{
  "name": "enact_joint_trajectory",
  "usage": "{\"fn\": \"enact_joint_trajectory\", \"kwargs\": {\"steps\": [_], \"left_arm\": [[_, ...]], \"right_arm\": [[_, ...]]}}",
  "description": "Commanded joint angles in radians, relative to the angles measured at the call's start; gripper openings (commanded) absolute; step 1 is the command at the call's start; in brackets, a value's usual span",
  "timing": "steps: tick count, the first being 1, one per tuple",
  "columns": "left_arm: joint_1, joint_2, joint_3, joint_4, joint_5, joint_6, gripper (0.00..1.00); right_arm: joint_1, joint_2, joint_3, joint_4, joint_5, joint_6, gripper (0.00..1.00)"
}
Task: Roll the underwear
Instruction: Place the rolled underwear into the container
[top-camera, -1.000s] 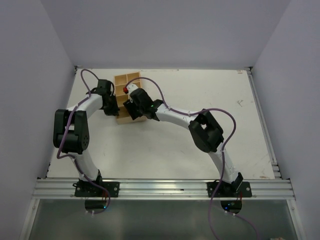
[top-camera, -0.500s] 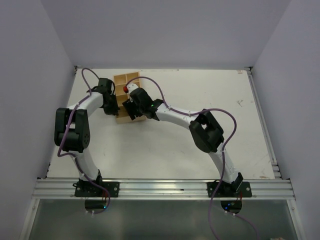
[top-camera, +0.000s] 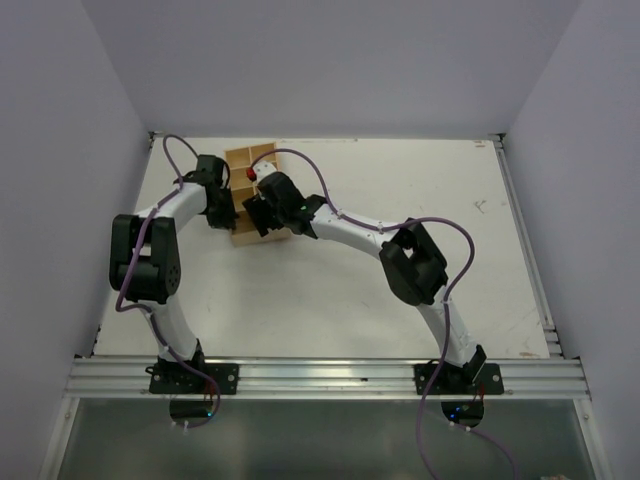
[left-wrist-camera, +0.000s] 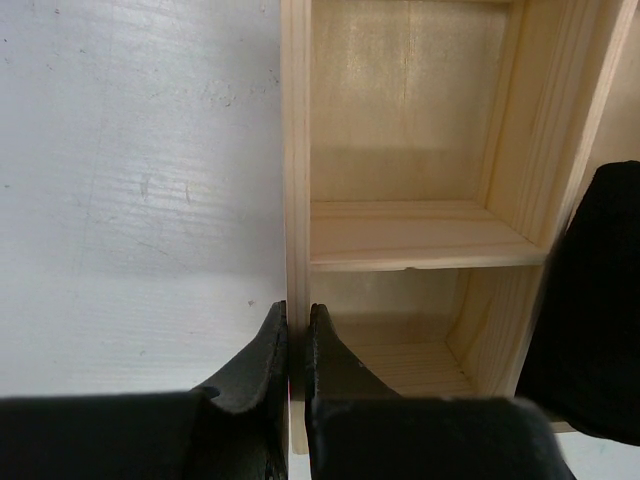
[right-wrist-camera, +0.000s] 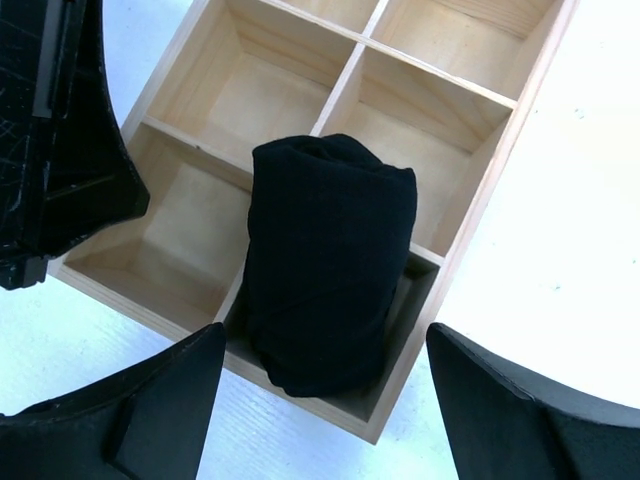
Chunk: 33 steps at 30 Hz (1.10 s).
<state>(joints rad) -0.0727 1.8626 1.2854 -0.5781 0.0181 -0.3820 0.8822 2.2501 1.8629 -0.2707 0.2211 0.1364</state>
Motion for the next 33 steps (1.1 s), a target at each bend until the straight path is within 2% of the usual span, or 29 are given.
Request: {"fn": "enact_joint_trajectory", "kwargs": {"steps": [1, 7, 14, 23, 30, 33], "left_arm": [[0.013, 0.038, 0.014, -0.028, -0.041, -0.011, 0.0], [0.014, 0.055, 0.038, -0.043, -0.076, -0.008, 0.0], [0.057, 0.107, 0.103, -0.055, -0.095, -0.02, 0.0], [0.174, 0.207, 0.228, -0.06, -0.113, -0.057, 0.0], [0.209, 0.326, 0.373, -0.085, -0.121, -0.107, 0.0], [0.211, 0.365, 0.439, -0.115, -0.115, -0.13, 0.1]], "right_arm": [[-0.002, -0.047, 0.048, 0.004, 0.043, 0.005, 0.86], [-0.002, -0.093, 0.015, 0.039, 0.035, 0.0, 0.87], [-0.003, -0.267, -0.096, 0.136, 0.026, -0.017, 0.87], [-0.002, -0.474, -0.157, 0.022, 0.116, 0.023, 0.87], [-0.002, -0.655, -0.333, -0.038, 0.119, 0.109, 0.87], [0.0, -0.73, -0.399, -0.068, 0.12, 0.132, 0.87]]}}
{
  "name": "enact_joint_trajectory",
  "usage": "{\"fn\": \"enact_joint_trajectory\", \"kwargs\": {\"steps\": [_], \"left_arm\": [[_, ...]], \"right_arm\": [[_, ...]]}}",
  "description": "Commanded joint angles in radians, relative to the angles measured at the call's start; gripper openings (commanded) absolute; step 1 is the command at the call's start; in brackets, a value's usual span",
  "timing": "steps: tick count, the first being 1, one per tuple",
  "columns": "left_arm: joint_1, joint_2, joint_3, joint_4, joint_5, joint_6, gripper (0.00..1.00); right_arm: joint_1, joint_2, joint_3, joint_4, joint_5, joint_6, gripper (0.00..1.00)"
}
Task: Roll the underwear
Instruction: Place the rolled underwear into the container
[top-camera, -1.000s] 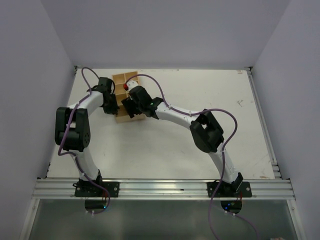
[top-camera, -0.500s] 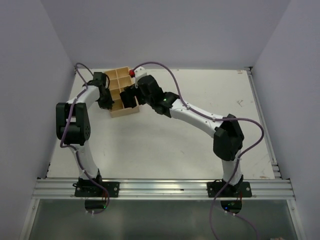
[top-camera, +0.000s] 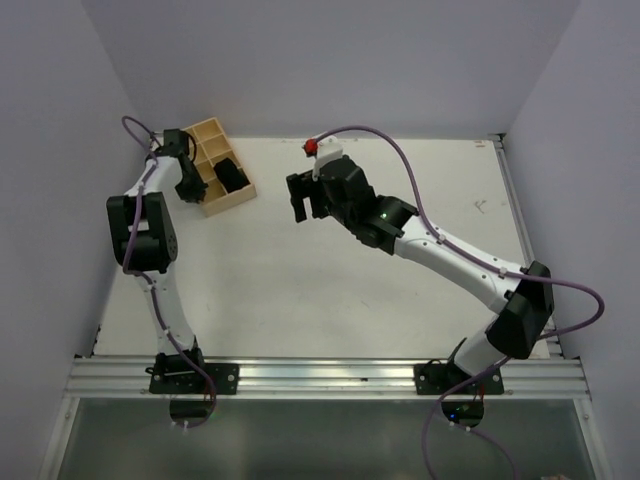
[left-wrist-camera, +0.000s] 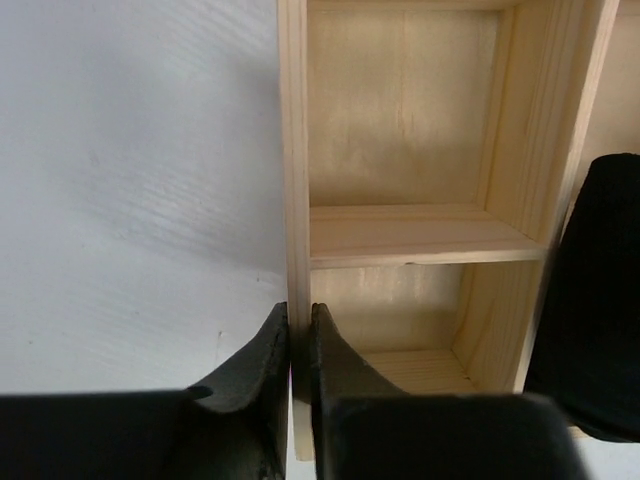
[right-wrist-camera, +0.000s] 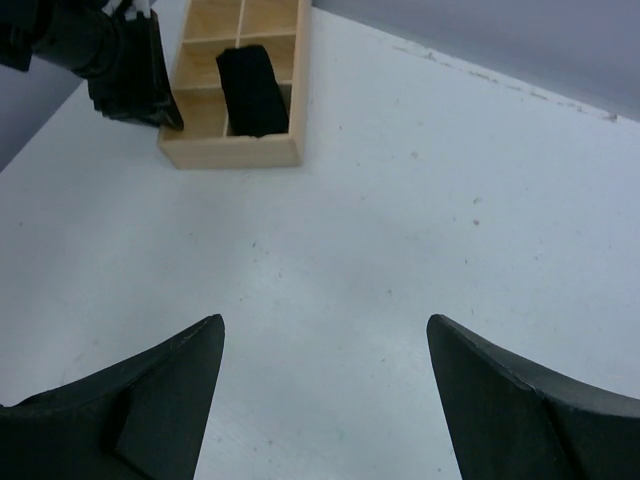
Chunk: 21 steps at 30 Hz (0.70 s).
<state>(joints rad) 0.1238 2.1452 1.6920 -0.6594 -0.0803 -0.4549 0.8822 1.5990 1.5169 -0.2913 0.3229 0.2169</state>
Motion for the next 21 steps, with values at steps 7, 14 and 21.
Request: {"fn": "enact_joint_trajectory", "kwargs": {"steps": [7, 14, 21], "left_arm": [[0.017, 0.07, 0.061, -0.06, -0.013, -0.074, 0.45], [0.019, -0.082, 0.022, -0.074, 0.022, -0.053, 0.72], [0.019, -0.303, -0.1, -0.074, 0.074, -0.024, 1.0]], "right_arm": [[-0.002, -0.204, -0.118, -0.156, -0.005, 0.088, 0.87], [-0.002, -0.3, -0.155, -0.287, -0.057, 0.163, 0.87], [-0.002, -0.353, -0.152, -0.403, -0.073, 0.285, 0.99]]}}
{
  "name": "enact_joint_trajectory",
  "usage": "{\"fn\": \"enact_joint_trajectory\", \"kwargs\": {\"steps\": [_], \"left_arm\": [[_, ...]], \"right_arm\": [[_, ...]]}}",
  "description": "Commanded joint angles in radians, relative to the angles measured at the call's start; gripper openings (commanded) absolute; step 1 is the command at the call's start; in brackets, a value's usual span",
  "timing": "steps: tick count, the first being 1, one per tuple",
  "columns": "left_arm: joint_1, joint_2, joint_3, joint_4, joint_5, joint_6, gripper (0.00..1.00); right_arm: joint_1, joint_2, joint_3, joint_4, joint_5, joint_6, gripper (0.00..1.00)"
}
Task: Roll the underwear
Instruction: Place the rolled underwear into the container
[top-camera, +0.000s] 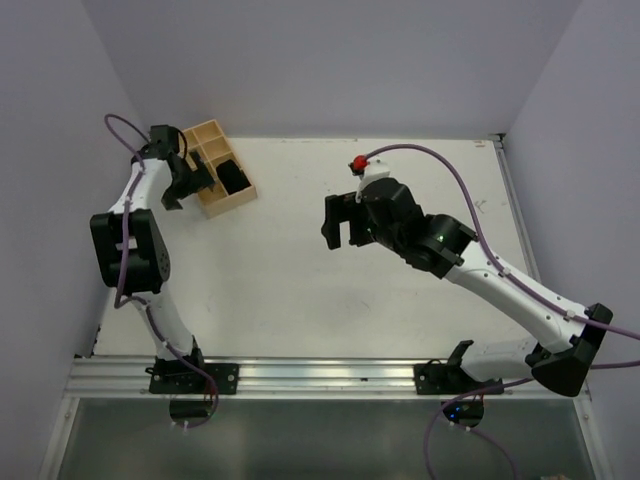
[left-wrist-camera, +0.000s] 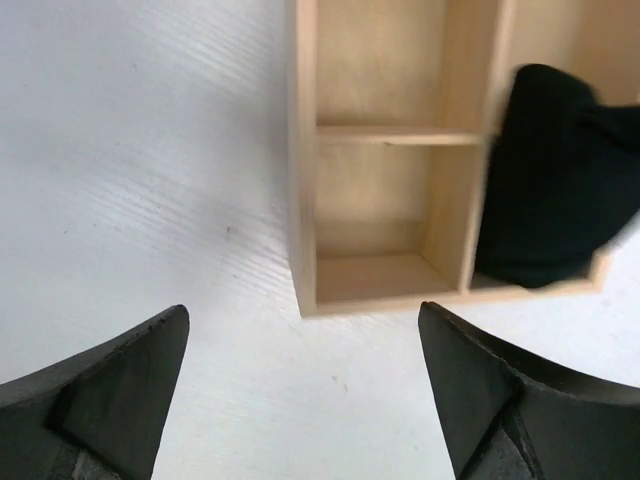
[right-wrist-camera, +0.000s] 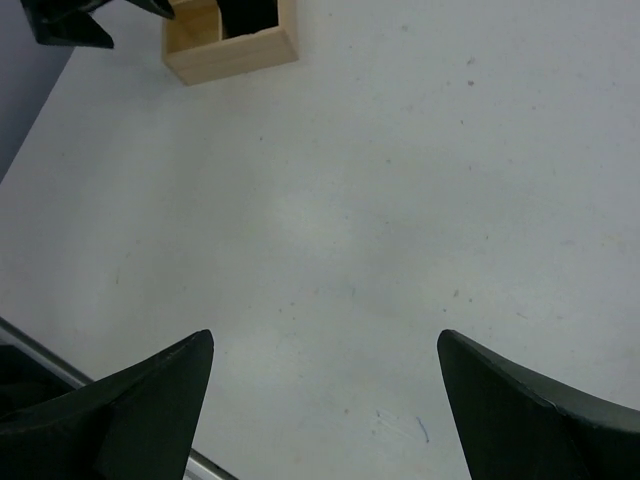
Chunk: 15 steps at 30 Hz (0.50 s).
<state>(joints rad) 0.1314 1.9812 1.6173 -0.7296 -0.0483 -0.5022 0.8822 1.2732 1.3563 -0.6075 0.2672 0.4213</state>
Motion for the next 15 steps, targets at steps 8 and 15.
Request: {"fn": "enact_joint_trajectory", "kwargs": {"steps": [8, 15], "left_arm": [[-0.081, -0.535, -0.383, 0.306, 0.563, 0.149, 1.0], [-0.314, -0.859, -0.66, 0.597, 0.748, -0.024, 1.0]], "right_arm": [[-0.002, -0.015, 0.073, -0.19, 0.056, 0.206, 0.99], [-0.003, 0.041, 0.202, -0.308, 0.096, 0.286, 0.99]]}}
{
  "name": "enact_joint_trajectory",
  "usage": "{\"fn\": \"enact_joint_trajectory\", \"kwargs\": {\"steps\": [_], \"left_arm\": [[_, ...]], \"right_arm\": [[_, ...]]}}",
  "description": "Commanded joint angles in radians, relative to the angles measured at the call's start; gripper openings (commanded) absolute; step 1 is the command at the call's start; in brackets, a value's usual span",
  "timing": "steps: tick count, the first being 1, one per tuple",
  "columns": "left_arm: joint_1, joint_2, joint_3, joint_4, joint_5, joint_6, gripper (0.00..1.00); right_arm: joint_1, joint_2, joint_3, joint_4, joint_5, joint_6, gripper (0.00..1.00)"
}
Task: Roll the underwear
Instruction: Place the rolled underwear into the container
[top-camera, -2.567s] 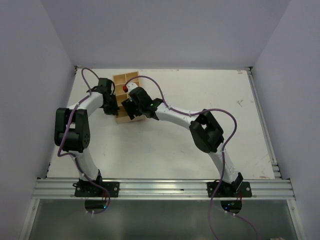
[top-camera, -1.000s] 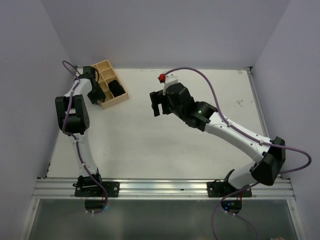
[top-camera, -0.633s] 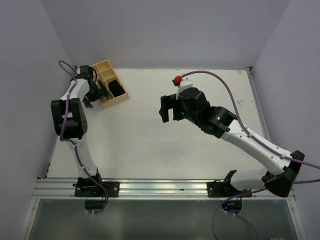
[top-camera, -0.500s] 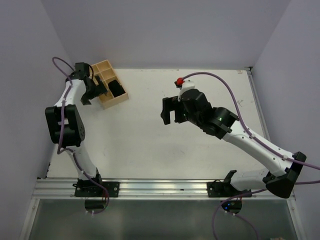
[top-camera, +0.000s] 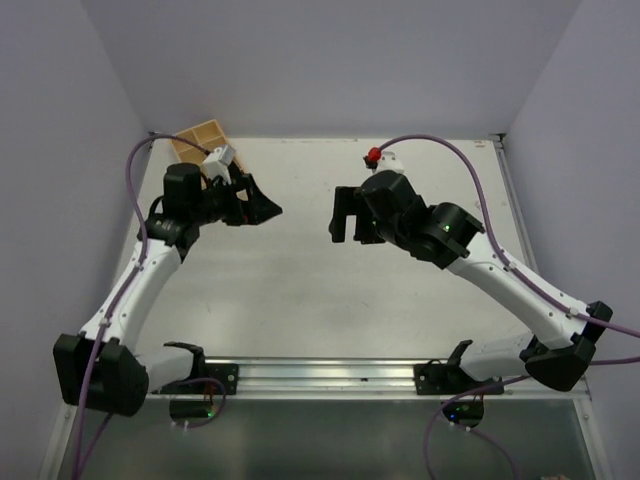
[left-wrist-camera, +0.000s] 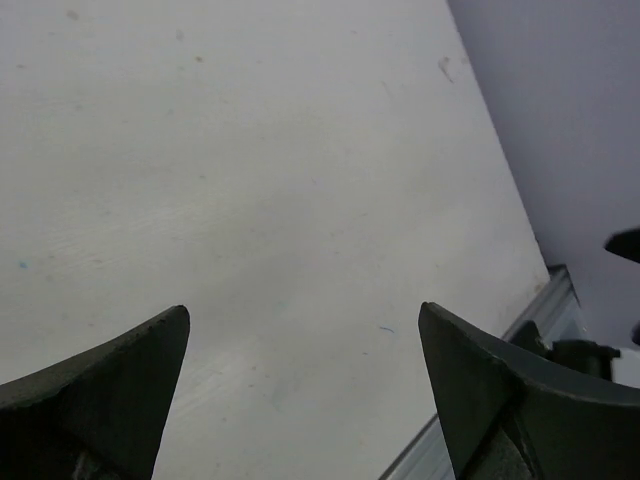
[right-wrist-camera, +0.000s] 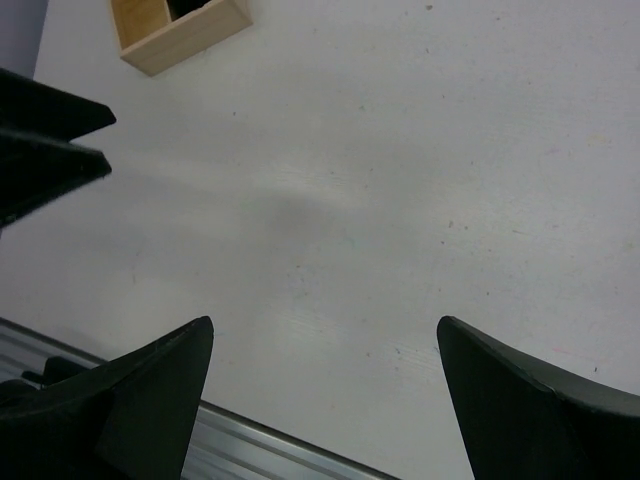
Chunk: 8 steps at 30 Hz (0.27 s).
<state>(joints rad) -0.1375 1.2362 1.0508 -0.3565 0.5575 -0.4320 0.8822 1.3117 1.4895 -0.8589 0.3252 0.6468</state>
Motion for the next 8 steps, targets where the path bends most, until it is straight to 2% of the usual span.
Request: {"fn": "enact_joint_trajectory", "kwargs": {"steps": [1, 4, 8], "left_arm": [[-0.057, -0.147, -0.11, 0.241, 0.14, -0.112, 1.0], [-0.082, -0.25, -0.144, 0.271, 0.14, -0.152, 1.0], [-0.096, -0.251, -0.126, 0.231, 0.142, -0.129, 1.0]], "right_arm": [[-0.002, 0.003, 0.078, -0.054, 0.037, 0.059, 0.99], [-0.002, -0.005, 0.091, -0.029, 0.031, 0.059, 0.99], [0.0, -0.026, 0.058, 0.004, 0.019, 0.062, 0.99]]}}
